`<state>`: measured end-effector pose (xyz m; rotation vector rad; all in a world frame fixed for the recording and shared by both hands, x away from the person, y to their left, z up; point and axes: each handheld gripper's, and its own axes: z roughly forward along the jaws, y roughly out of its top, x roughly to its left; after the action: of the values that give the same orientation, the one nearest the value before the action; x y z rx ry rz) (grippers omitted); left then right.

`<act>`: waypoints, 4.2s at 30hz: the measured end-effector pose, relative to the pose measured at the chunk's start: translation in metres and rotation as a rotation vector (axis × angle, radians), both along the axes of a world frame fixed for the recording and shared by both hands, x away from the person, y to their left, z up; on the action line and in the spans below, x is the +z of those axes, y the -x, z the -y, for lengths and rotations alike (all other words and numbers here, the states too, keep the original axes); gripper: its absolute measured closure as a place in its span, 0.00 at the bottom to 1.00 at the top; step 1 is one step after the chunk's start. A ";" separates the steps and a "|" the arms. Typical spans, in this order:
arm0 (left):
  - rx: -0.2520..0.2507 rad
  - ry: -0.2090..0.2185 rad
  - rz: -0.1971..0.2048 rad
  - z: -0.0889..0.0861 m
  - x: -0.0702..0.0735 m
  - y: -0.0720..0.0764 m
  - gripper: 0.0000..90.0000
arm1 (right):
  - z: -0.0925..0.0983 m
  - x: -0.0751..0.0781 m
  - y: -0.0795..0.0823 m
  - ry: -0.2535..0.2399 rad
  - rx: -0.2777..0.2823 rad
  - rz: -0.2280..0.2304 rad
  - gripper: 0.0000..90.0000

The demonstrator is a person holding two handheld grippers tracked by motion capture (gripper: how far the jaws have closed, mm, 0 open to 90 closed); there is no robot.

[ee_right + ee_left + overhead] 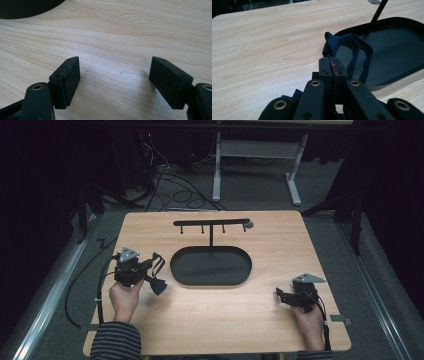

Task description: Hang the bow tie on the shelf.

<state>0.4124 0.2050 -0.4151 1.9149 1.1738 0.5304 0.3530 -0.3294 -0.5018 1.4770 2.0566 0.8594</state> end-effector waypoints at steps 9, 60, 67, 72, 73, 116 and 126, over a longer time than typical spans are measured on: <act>-0.022 0.001 0.028 0.006 0.009 0.004 0.98 | 0.000 0.000 0.000 0.000 0.000 0.000 0.29; -0.137 -0.005 0.116 0.055 0.053 -0.009 0.98 | 0.000 0.000 0.000 -0.001 -0.001 -0.001 0.29; -0.145 -0.010 0.124 0.062 0.057 -0.014 0.98 | 0.000 0.000 0.000 -0.002 -0.001 -0.001 0.29; -0.143 -0.010 0.129 0.064 0.060 -0.016 0.98 | 0.000 0.000 0.000 -0.002 0.000 0.000 0.29; -0.141 -0.009 0.132 0.065 0.061 -0.017 0.99 | 0.000 0.000 0.000 -0.002 0.000 0.000 0.29; -0.061 -0.095 0.184 0.087 0.061 -0.043 0.97 | 0.000 0.000 0.000 -0.004 0.000 0.000 0.29; -0.057 -0.104 0.172 0.086 0.059 -0.044 0.97 | 0.000 0.000 0.000 -0.002 0.002 0.000 0.29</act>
<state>0.4564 0.1189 -0.3565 1.9412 0.9961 0.7217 0.3530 -0.3298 -0.5018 1.4768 2.0578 0.8623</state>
